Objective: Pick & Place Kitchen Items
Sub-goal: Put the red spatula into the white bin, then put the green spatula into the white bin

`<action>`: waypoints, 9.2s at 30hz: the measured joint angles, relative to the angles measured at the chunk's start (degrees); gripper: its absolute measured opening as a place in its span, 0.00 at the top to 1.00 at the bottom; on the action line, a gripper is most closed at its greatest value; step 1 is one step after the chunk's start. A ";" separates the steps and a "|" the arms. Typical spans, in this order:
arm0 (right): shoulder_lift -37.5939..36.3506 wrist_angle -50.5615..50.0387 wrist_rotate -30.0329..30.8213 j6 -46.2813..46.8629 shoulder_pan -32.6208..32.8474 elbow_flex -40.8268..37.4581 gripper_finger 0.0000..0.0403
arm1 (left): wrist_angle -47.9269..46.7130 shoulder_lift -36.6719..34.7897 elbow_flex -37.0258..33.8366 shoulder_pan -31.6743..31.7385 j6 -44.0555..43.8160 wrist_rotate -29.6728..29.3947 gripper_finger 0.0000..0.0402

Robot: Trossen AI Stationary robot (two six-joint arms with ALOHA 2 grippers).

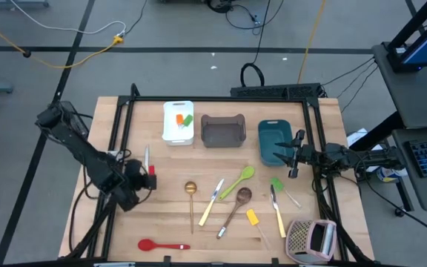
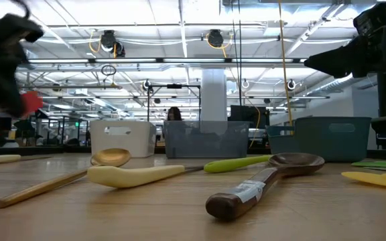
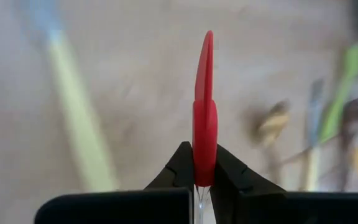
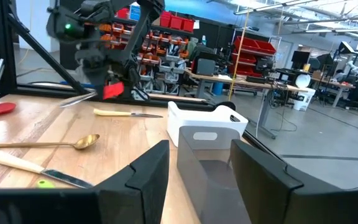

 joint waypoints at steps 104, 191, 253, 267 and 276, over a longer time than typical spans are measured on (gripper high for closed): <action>0.00 0.00 -0.02 -0.18 -0.02 -0.02 0.59 | 29.64 10.10 1.77 92.62 128.75 38.40 0.70; 54.23 -37.67 -16.03 37.57 0.06 40.02 0.59 | 52.67 10.19 12.46 73.97 125.92 38.45 0.59; 66.02 -35.49 -25.25 51.62 3.94 34.12 0.95 | 50.36 10.19 12.44 73.97 124.17 36.98 0.59; 58.57 -18.38 -10.78 32.28 -1.83 34.05 0.95 | 52.27 10.21 12.41 72.52 124.40 37.67 0.59; 59.42 3.98 -4.48 12.64 -8.28 34.12 0.95 | 52.95 10.21 12.41 67.15 124.45 39.05 0.59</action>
